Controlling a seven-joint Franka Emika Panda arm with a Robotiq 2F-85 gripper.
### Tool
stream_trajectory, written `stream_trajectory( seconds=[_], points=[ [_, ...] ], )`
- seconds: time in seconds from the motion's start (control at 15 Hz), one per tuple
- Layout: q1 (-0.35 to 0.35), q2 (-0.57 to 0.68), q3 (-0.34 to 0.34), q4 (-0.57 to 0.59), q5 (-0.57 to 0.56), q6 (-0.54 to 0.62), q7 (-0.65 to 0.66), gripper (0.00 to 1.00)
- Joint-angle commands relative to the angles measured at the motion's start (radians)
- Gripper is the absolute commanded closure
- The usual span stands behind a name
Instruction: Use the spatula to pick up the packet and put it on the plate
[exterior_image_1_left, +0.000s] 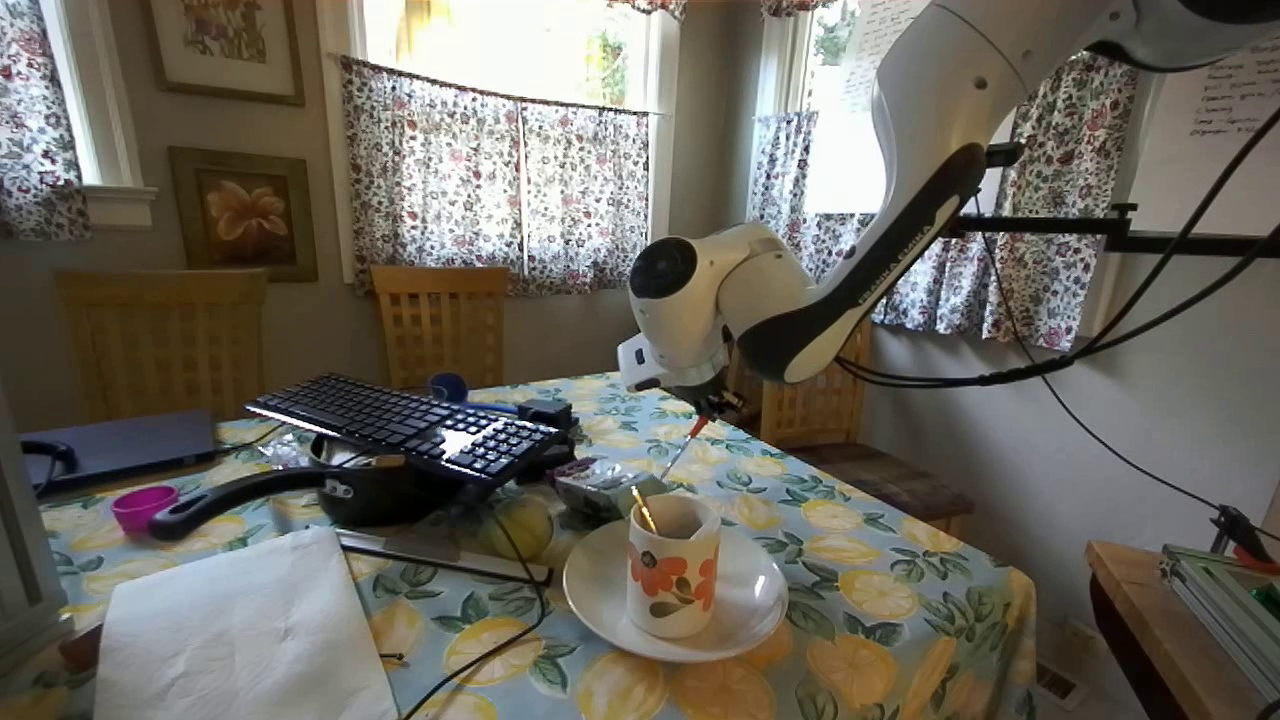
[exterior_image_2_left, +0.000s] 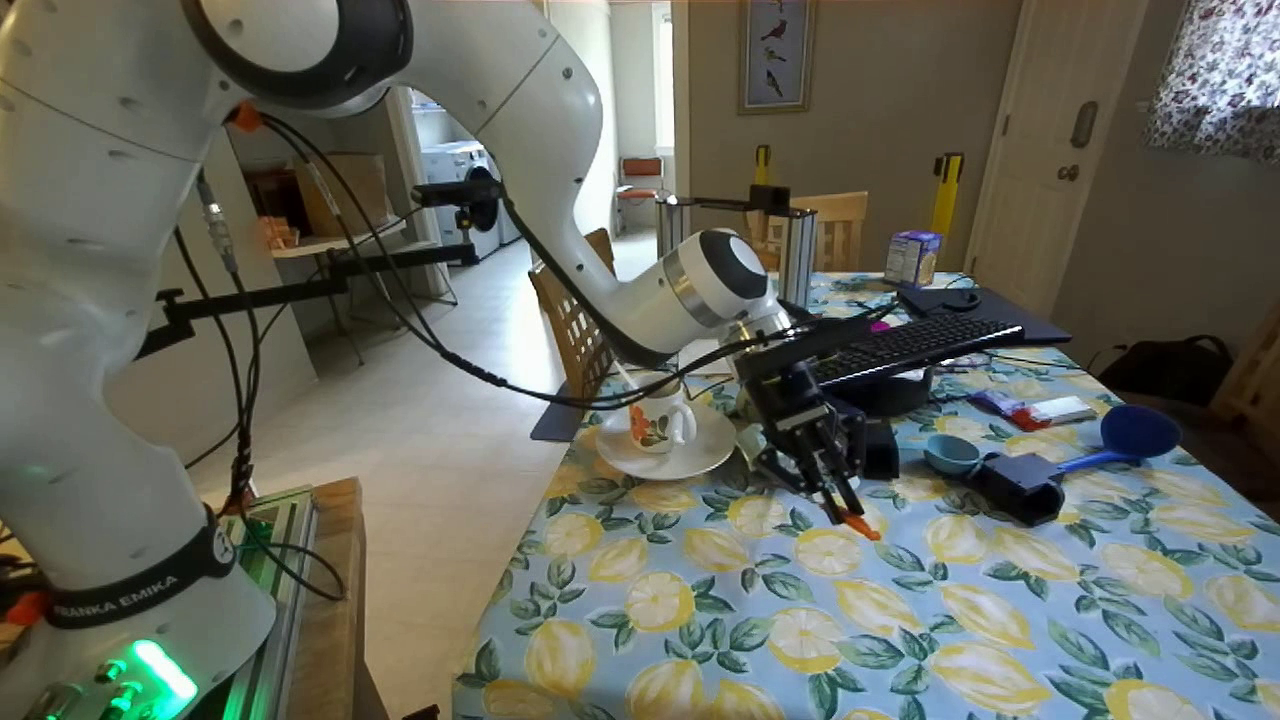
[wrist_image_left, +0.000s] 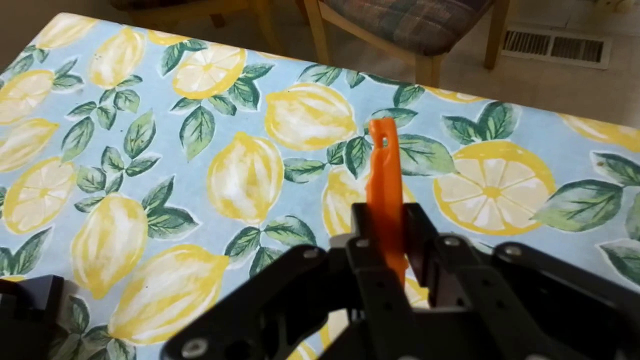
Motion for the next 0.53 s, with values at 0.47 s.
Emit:
stream_trajectory(
  seconds=[0.47],
  points=[
    [0.005, 0.0, 0.005, 0.005, -0.057, -0.019, 0.058, 0.95]
  ],
)
